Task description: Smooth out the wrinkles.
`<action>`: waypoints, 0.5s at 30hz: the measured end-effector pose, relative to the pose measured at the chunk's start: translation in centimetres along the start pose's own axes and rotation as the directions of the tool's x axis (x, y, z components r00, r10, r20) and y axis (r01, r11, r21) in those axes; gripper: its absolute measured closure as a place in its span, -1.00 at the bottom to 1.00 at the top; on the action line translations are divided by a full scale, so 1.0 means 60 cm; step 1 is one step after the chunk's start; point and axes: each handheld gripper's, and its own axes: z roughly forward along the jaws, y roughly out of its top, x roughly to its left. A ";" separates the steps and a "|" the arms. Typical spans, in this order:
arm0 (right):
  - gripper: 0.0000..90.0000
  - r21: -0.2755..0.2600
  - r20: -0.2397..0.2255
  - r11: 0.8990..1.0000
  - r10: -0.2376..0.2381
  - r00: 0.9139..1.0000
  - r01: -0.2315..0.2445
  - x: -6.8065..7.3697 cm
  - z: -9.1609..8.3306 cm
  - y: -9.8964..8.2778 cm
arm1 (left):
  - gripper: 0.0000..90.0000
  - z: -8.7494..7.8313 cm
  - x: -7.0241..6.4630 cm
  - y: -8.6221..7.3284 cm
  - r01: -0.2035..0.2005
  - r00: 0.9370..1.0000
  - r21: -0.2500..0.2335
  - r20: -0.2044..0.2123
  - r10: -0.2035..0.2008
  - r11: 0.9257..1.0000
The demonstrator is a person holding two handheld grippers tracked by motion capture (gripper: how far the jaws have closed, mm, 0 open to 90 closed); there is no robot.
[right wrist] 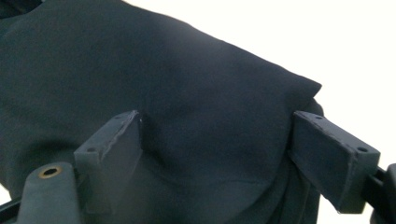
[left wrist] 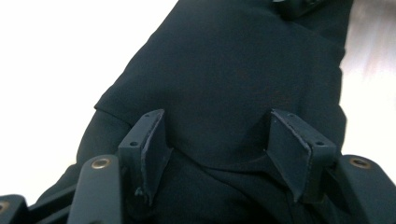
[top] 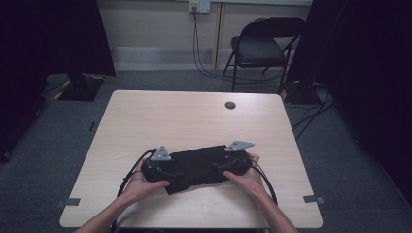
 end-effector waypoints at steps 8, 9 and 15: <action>-0.65 0.013 0.042 1.000 0.004 0.999 -0.005 0.008 0.011 -0.003 | -0.16 0.016 0.039 -0.004 -0.017 0.999 -0.043 -0.031 0.016 0.999; -0.65 0.006 0.044 1.000 0.015 0.999 -0.015 0.005 0.016 -0.002 | -0.16 0.019 0.045 -0.004 -0.015 0.999 -0.053 -0.040 0.013 0.998; -0.65 -0.010 0.041 0.996 0.092 0.995 -0.092 -0.013 0.038 0.009 | -0.16 0.024 0.068 -0.017 0.028 0.999 -0.132 -0.041 -0.034 0.991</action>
